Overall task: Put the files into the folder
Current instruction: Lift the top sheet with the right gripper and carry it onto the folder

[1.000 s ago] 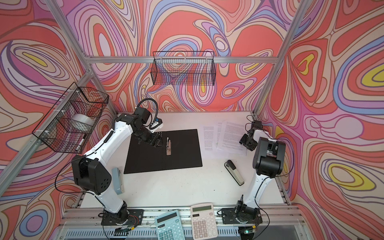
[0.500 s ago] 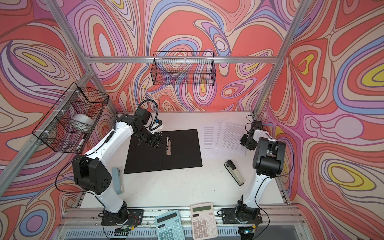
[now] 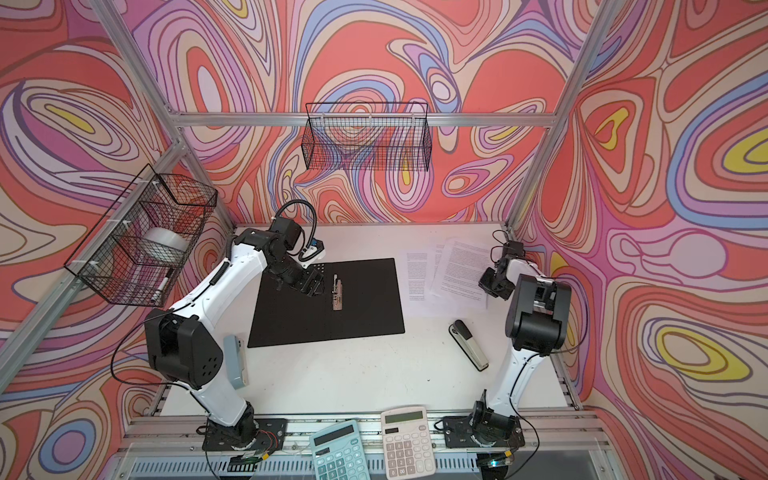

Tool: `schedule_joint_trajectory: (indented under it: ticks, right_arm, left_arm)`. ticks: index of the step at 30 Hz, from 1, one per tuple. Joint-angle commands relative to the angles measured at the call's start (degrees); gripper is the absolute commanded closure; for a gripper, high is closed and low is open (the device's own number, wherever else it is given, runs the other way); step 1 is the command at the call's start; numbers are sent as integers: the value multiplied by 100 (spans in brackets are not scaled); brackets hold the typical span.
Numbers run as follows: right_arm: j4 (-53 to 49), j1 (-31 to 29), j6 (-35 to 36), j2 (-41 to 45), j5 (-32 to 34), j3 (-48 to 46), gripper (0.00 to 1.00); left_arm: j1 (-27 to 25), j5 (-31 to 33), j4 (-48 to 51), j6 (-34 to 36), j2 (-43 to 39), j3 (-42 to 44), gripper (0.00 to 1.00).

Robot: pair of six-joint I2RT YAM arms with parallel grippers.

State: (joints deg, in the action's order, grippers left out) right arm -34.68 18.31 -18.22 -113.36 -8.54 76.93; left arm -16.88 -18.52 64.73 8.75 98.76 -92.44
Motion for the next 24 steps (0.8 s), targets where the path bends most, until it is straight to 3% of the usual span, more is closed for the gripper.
schedule_joint_trajectory:
  ticks: [1, 13, 24]
  right_arm:
    - [15, 6, 10, 231, -71, 35, 100]
    - [-223, -51, -155, 877, -638, 244, 100]
    - [-914, -985, -73, 1421, -665, 991, 100]
  left_arm:
    - [-22, 75, 22, -29, -140, 42, 20]
    - [-25, 359, 135, -229, 62, -367, 19]
    - [318, 183, 558, -393, 326, -1348, 19]
